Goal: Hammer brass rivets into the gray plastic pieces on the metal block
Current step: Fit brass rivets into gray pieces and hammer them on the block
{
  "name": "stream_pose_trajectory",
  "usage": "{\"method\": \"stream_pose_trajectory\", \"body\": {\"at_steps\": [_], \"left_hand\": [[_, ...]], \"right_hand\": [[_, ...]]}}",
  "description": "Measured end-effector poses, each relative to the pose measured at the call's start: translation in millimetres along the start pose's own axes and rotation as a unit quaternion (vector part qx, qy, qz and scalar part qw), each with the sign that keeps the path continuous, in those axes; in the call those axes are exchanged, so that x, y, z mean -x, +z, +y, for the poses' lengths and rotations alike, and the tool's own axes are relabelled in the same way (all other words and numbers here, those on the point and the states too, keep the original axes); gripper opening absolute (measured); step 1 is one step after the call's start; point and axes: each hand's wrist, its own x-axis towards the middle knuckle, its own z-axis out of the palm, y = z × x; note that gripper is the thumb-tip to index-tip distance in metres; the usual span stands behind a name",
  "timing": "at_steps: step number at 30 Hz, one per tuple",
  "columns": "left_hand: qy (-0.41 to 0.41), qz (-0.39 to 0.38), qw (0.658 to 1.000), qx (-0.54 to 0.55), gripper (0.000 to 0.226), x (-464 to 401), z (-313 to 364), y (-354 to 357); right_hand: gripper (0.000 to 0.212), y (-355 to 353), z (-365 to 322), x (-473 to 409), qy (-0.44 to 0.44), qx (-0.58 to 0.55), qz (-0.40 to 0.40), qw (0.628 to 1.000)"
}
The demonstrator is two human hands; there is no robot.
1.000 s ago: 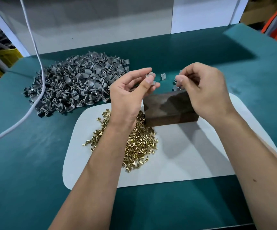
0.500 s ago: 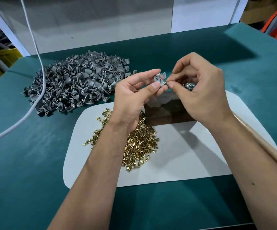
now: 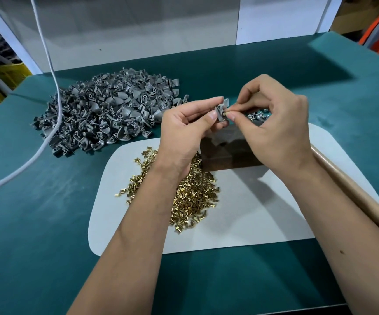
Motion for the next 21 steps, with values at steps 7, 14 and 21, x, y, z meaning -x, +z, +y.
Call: {"method": "stream_pose_trajectory", "body": {"at_steps": [7, 14, 21], "left_hand": [[0.004, -0.01, 1.0, 0.008, 0.026, 0.7, 0.7, 0.4], [-0.008, -0.022, 0.999, 0.022, 0.023, 1.0, 1.8, -2.1], [0.005, -0.027, 1.0, 0.0, 0.022, 0.6, 1.2, -4.1]], "right_hand": [[0.021, 1.7, 1.3, 0.2, 0.026, -0.026, 0.008, 0.999], [0.02, 2.8, 2.4, 0.3, 0.031, -0.044, -0.009, 0.999], [0.023, 2.3, 5.3, 1.1, 0.056, -0.056, -0.032, 0.996]]}}
